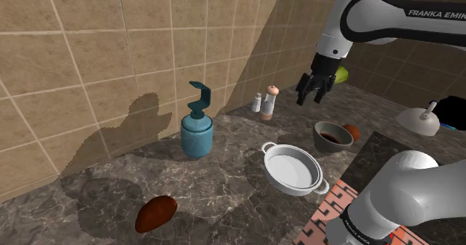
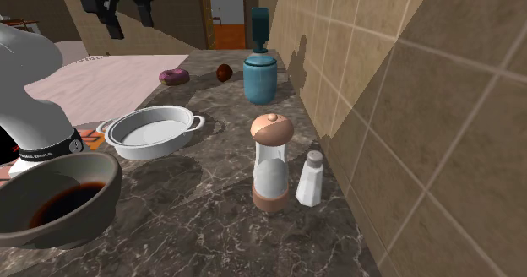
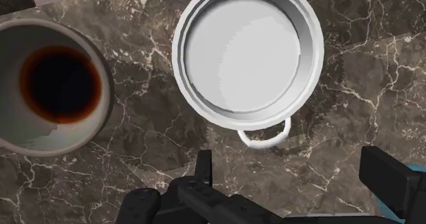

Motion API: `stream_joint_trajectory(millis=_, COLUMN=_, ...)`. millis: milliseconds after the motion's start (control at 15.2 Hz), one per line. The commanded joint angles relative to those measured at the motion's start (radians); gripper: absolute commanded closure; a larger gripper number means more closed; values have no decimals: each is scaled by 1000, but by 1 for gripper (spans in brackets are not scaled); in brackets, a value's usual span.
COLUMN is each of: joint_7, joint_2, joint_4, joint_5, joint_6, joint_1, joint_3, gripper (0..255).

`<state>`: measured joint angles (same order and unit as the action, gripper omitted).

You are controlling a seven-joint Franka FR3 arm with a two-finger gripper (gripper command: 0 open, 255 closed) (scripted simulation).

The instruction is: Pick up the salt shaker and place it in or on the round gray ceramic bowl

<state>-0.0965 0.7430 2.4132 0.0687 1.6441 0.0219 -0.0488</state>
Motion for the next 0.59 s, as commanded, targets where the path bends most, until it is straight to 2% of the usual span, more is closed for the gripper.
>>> stream_joint_trajectory(millis=0, joint_7=0, joint_2=0, joint_4=0, joint_5=0, joint_6=0, joint_1=0, joint_3=0, gripper=0)
stream_joint_trajectory(millis=528, joint_7=1, joint_2=-232, joint_4=-9, joint_5=-38, joint_6=282, joint_1=27, joint_3=-12, gripper=0)
